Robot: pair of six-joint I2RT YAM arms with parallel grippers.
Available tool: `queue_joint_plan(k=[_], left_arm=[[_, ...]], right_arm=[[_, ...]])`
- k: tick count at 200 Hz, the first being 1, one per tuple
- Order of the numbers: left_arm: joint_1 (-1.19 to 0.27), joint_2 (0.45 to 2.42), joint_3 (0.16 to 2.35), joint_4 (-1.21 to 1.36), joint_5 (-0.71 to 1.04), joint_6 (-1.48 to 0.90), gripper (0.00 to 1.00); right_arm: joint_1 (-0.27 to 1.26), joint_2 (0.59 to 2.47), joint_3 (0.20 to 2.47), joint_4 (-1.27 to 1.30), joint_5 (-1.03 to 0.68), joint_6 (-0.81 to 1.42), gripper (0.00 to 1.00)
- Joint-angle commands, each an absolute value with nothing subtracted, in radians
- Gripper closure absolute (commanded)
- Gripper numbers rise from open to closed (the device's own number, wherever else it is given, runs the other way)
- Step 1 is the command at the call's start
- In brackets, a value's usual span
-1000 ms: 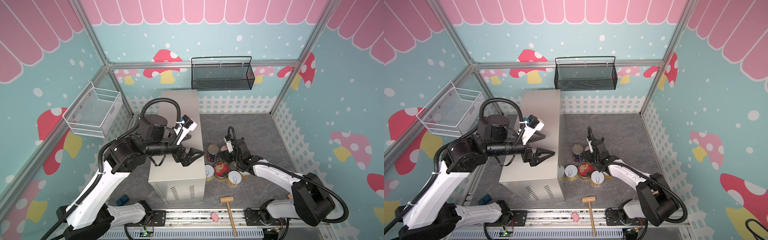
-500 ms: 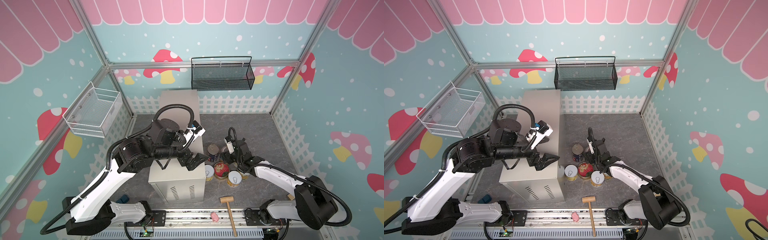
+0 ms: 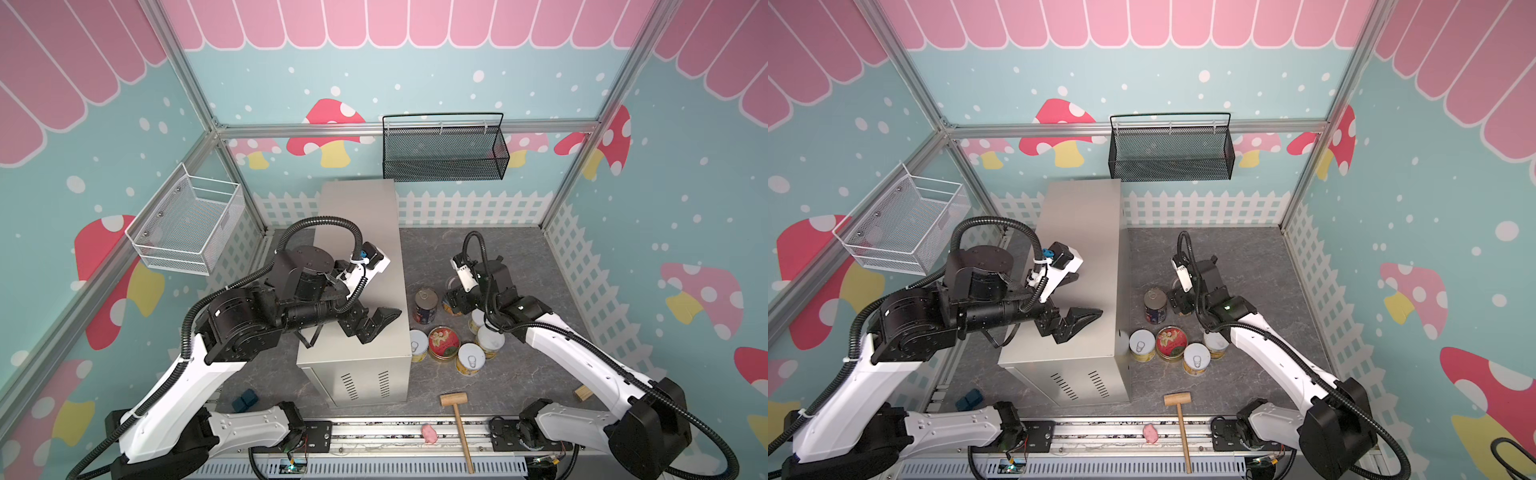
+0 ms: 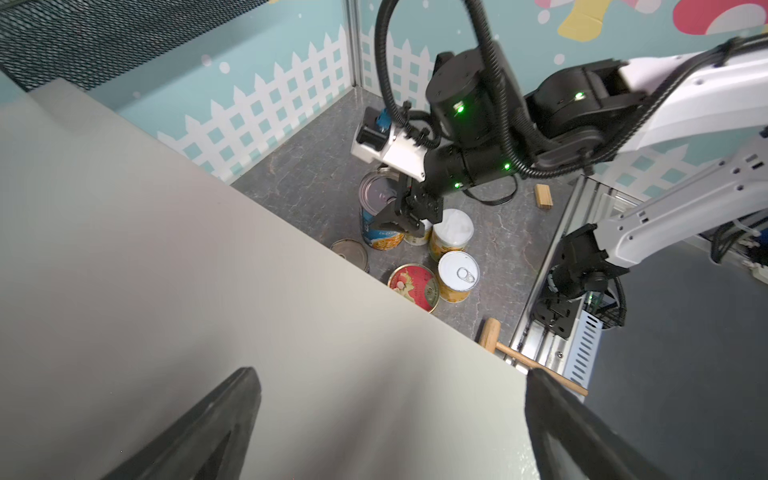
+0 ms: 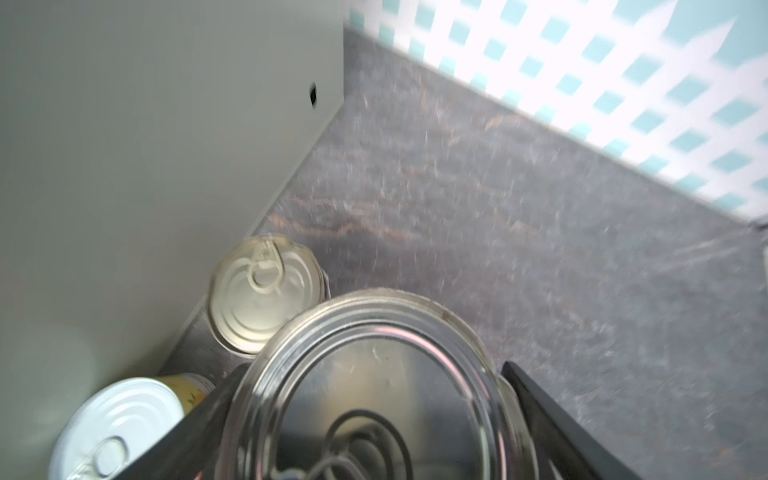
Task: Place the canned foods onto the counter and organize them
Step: 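Lower the right gripper onto the blue Progresso soup can and close it, then lift the blue soup can with the right gripper onto the cabinet top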
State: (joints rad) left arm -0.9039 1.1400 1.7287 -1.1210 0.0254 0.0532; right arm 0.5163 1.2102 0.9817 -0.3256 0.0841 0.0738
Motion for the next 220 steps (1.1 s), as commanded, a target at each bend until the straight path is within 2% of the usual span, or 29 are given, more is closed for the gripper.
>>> queue_joint_plan(k=[1, 70, 149, 183, 220], left_arm=[[-0.908, 1.115, 1.717, -1.126, -0.069, 0.080, 0.00], [-0.908, 1.032, 1.698, -1.132, -0.126, 0.123, 0.00], [-0.908, 0.987, 1.686, -1.164, -0.153, 0.147, 0.00], [-0.907, 0.976, 1.680, -1.165, -0.156, 0.158, 0.00], [-0.908, 0.956, 1.677, -1.160, -0.144, 0.158, 0.00]], right_arm=[[0.517, 1.168, 1.151, -0.314, 0.028, 0.015, 0.34], [0.517, 1.292, 1.658, -0.550, -0.222, -0.067, 0.35], [0.548, 1.470, 2.075, -0.694, -0.570, -0.126, 0.36], [0.594, 1.543, 2.196, -0.738, -0.643, -0.137, 0.35], [0.684, 1.603, 2.238, -0.745, -0.603, -0.135, 0.34]])
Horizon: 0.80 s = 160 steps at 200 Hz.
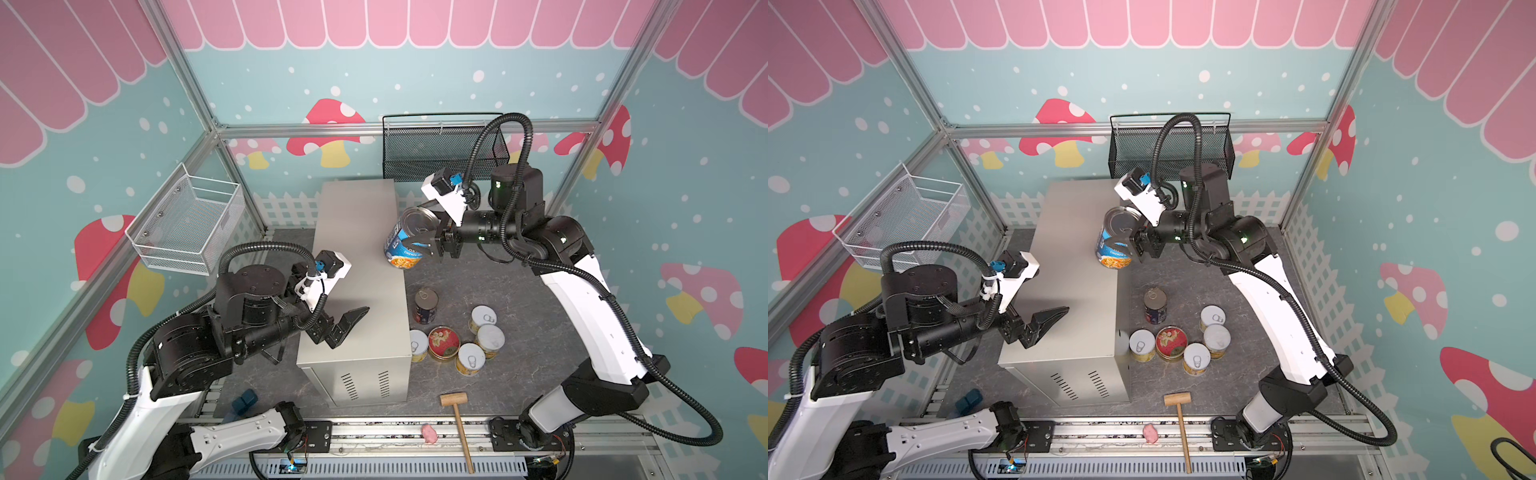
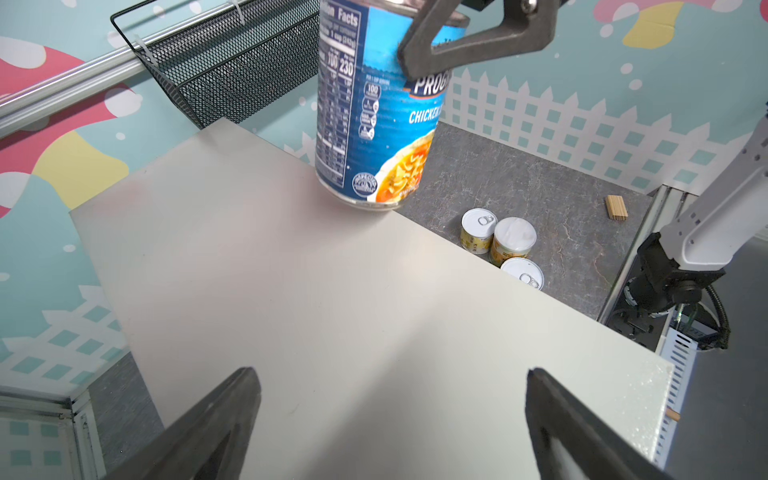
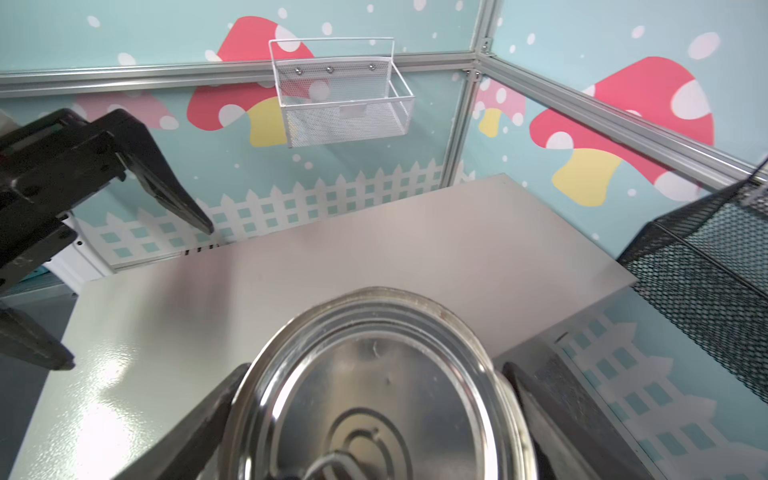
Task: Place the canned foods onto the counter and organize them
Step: 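Lift the blue soup can with the right gripper onto the cabinet top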
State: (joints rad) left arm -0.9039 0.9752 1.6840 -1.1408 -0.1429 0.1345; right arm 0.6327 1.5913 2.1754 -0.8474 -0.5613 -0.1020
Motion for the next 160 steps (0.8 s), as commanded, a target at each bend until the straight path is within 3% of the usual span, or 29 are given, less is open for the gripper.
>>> queue_joint_plan(k=[1, 93, 160], left_arm=[[-0.908, 0.956, 1.677, -1.160, -0.145, 0.158, 0.00], [-0.908, 0.926, 1.664, -1.138, -0.243, 0.145, 0.00], [-0.907, 0.914, 1.621, -1.025, -0.384, 0.136, 0.00]], right_arm=[[0.687, 1.605, 2.238, -0.745, -0.601, -0.136, 0.34], [0.865, 1.845, 2.469, -0.779, -0.436, -0.137, 0.26], [0.886, 1.873, 2.476, -0.692, -0.433, -0.115, 0.18]])
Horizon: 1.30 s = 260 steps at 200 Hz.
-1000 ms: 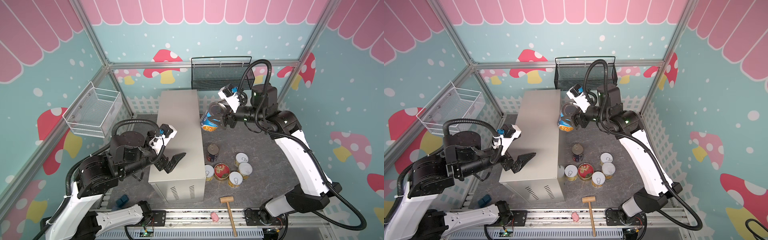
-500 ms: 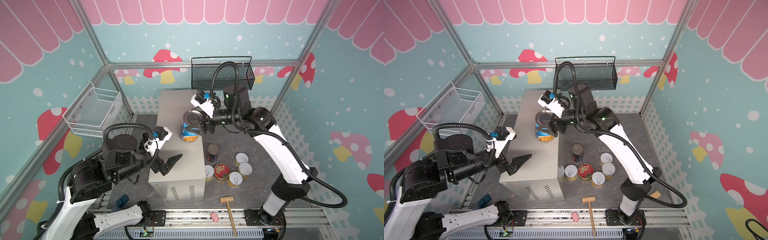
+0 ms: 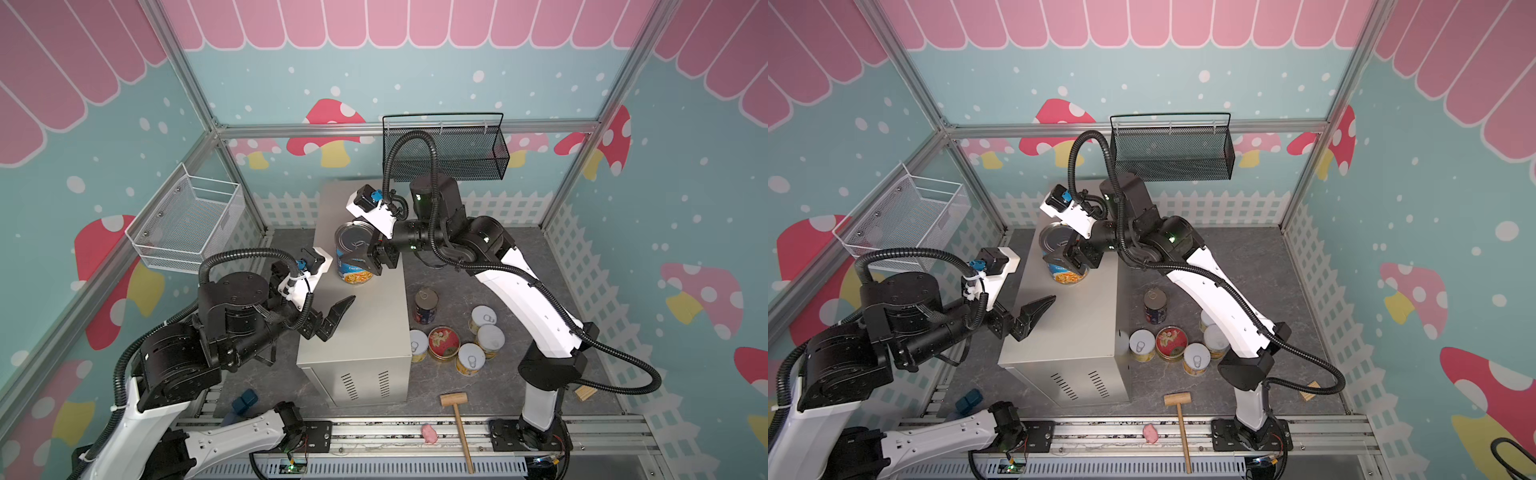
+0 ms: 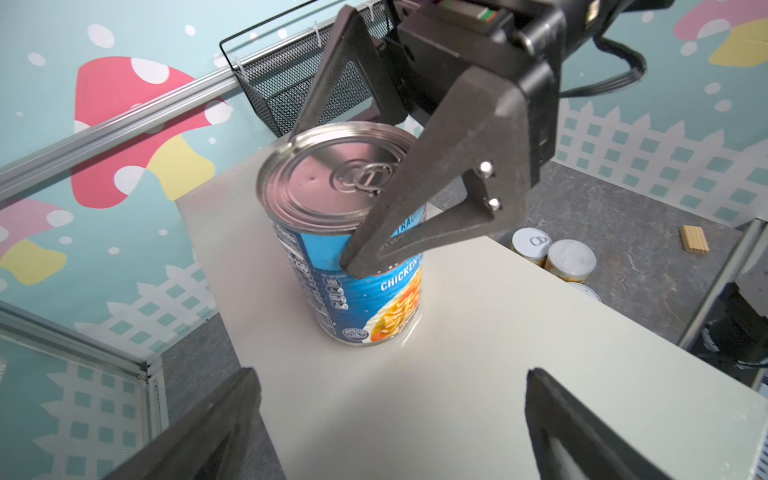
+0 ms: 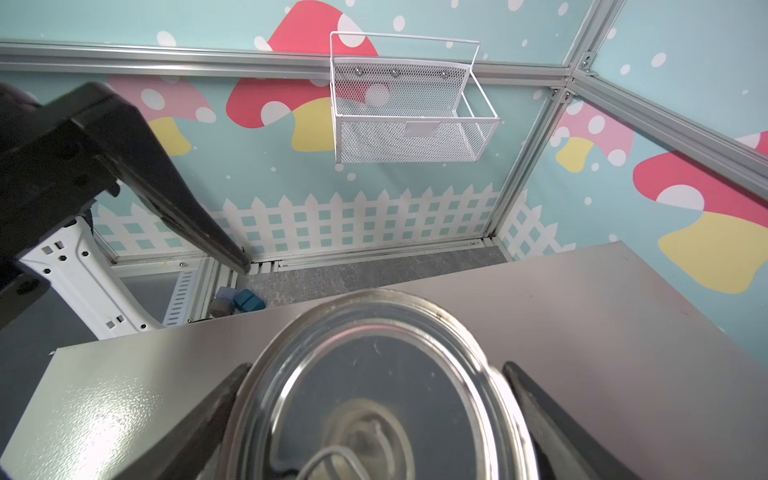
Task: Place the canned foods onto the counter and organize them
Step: 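Lift the blue soup can with the right gripper onto the cabinet top, then grasp the soup can with the left gripper while the right gripper releases and withdraws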
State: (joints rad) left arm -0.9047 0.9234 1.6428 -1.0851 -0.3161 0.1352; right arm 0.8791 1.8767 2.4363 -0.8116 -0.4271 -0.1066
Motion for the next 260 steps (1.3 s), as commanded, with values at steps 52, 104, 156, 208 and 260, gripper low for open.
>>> queue_joint_plan(k=[52, 104, 156, 208, 260], left_arm=[[-0.904, 0.925, 1.587, -0.931, -0.440, 0.139, 0.00], [-0.890, 0.950, 1.591, -0.902, -0.412, 0.129, 0.00], [-0.822, 1.007, 1.619, -0.880, -0.325, 0.086, 0.00], [-0.611, 1.075, 1.616, -0.815, -0.107, -0.006, 0.00], [-0.573, 1.123, 1.601, -0.725, -0.036, 0.003, 0.01]], right_arm=[[0.885, 1.851, 2.476, -0.647, -0.446, -0.107, 0.07], [0.884, 1.789, 2.472, -0.629, -0.337, -0.094, 0.01], [0.883, 1.512, 2.103, -0.541, -0.146, -0.100, 0.01], [0.884, 1.208, 1.705, -0.466, -0.093, -0.124, 0.01], [0.882, 1.060, 1.433, -0.388, -0.136, -0.092, 0.01]])
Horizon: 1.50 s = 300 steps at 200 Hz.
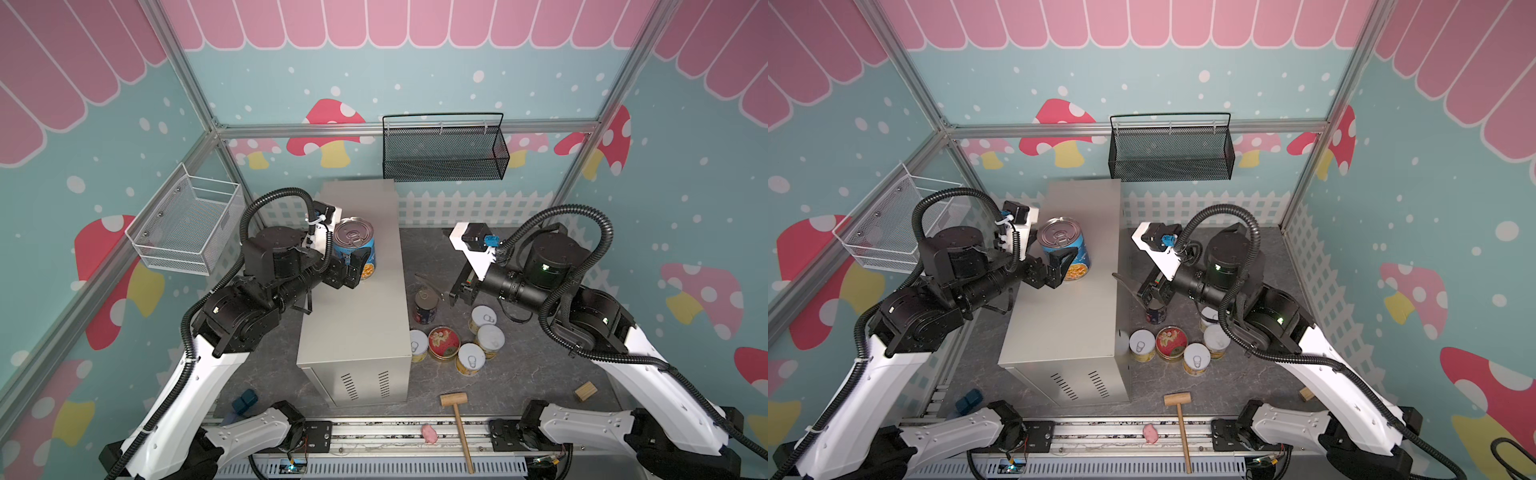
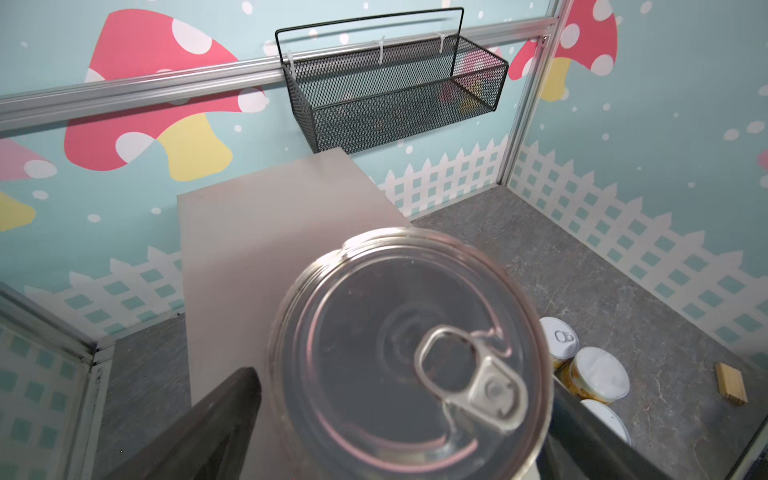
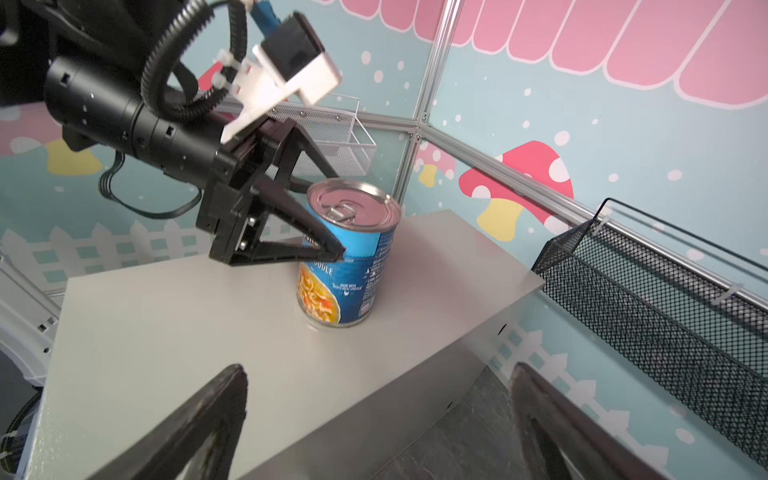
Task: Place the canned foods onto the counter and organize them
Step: 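Grasp the soup can with the left gripper while the right gripper releases and withdraws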
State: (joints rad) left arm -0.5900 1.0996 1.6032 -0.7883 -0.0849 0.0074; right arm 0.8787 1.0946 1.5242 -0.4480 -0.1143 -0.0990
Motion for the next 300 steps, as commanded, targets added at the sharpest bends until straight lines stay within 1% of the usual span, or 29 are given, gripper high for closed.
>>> queue_joint_plan(k=[1, 19, 48, 70, 112, 145, 175, 202, 252, 273, 300], left_arm=[[-0.572, 1.125, 1.601, -0.724, -0.036, 0.003, 0.01], [-0.545, 1.143, 1.605, -0.710, -0.017, 0.006, 0.04], [-0.501, 1.163, 1.601, -0.661, -0.008, 0.007, 0.17], [-0.459, 1.180, 1.613, -0.623, 0.005, 0.009, 0.22], [-0.360, 1.270, 1.704, -0.575, 0.100, 0.040, 0.31], [-0.342, 1.376, 1.800, -0.569, 0.081, 0.112, 0.32], [-0.313, 1.473, 1.910, -0.565, 0.064, 0.148, 0.33], [-0.277, 1.563, 2.012, -0.559, 0.086, 0.148, 0.33], [-0.218, 1.710, 2.161, -0.557, 0.140, 0.121, 0.33], [-0.195, 1.750, 2.201, -0.567, 0.169, 0.100, 0.34], [-0.187, 1.768, 2.197, -0.568, 0.173, 0.102, 0.34]], right_arm=[[0.883, 1.059, 1.429, -0.387, -0.138, -0.091, 0.01], [0.884, 1.026, 1.351, -0.352, -0.180, -0.084, 0.00], [0.884, 0.976, 1.240, -0.295, -0.251, -0.084, 0.00], [0.885, 0.934, 1.160, -0.253, -0.311, -0.091, 0.00], [0.885, 0.878, 1.068, -0.225, -0.339, -0.091, 0.00], [0.885, 0.838, 1.051, -0.249, -0.326, -0.079, 0.01], [0.885, 0.774, 1.022, -0.283, -0.276, -0.058, 0.00], [0.885, 0.721, 0.996, -0.331, -0.215, -0.042, 0.00], [0.885, 0.670, 0.969, -0.357, -0.189, -0.001, 0.01], [0.885, 0.665, 0.951, -0.358, -0.167, 0.012, 0.01], [0.885, 0.664, 0.928, -0.352, -0.128, 0.028, 0.01]])
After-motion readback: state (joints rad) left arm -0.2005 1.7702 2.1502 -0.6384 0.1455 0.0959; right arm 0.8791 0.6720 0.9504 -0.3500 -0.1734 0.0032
